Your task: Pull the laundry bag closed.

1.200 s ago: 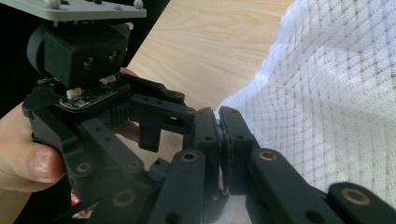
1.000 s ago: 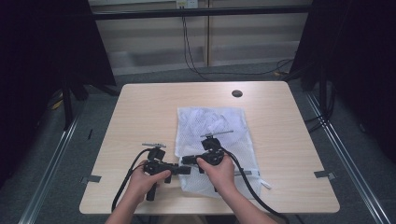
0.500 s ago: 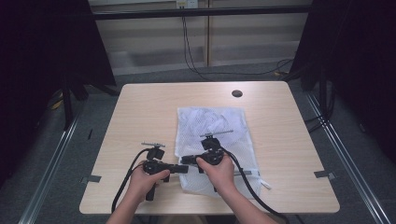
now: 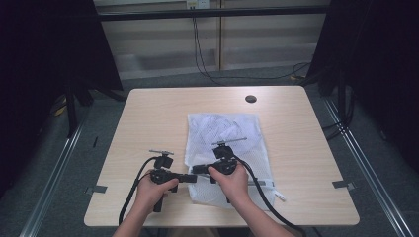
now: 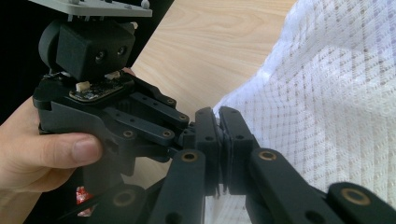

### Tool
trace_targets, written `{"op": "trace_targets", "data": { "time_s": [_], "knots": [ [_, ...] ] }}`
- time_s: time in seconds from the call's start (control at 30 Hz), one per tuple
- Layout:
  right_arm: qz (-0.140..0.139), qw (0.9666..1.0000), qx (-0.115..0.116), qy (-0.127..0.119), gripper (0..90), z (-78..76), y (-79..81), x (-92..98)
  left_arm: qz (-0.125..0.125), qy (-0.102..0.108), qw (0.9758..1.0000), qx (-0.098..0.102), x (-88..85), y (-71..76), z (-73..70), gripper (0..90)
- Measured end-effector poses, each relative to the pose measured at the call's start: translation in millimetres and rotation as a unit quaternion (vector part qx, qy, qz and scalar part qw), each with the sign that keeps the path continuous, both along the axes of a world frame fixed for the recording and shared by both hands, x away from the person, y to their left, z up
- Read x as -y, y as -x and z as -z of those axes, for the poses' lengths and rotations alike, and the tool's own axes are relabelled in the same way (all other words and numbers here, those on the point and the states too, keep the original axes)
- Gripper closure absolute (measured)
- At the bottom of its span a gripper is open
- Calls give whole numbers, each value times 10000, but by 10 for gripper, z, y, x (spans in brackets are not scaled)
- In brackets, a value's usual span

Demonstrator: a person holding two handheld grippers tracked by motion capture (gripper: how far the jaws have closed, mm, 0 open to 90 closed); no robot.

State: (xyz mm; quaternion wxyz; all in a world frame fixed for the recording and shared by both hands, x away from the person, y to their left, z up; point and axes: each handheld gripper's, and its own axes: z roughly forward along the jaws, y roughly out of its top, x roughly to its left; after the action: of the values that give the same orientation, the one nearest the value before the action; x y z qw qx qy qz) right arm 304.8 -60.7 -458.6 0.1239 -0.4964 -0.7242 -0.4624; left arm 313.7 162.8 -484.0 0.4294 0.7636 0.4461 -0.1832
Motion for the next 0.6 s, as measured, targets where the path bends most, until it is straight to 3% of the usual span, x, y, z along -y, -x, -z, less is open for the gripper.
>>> {"op": "trace_targets", "data": {
  "time_s": [0.23,0.6],
  "knots": [
    [-28,10000,-18,-6,868,-2,3,3,-110,50,9997,-189,-12,8,-24,885],
    [-71,10000,-40,-26,869,-16,12,64,-123,54,9997,-184,-47,5,-55,887]
  ]
}}
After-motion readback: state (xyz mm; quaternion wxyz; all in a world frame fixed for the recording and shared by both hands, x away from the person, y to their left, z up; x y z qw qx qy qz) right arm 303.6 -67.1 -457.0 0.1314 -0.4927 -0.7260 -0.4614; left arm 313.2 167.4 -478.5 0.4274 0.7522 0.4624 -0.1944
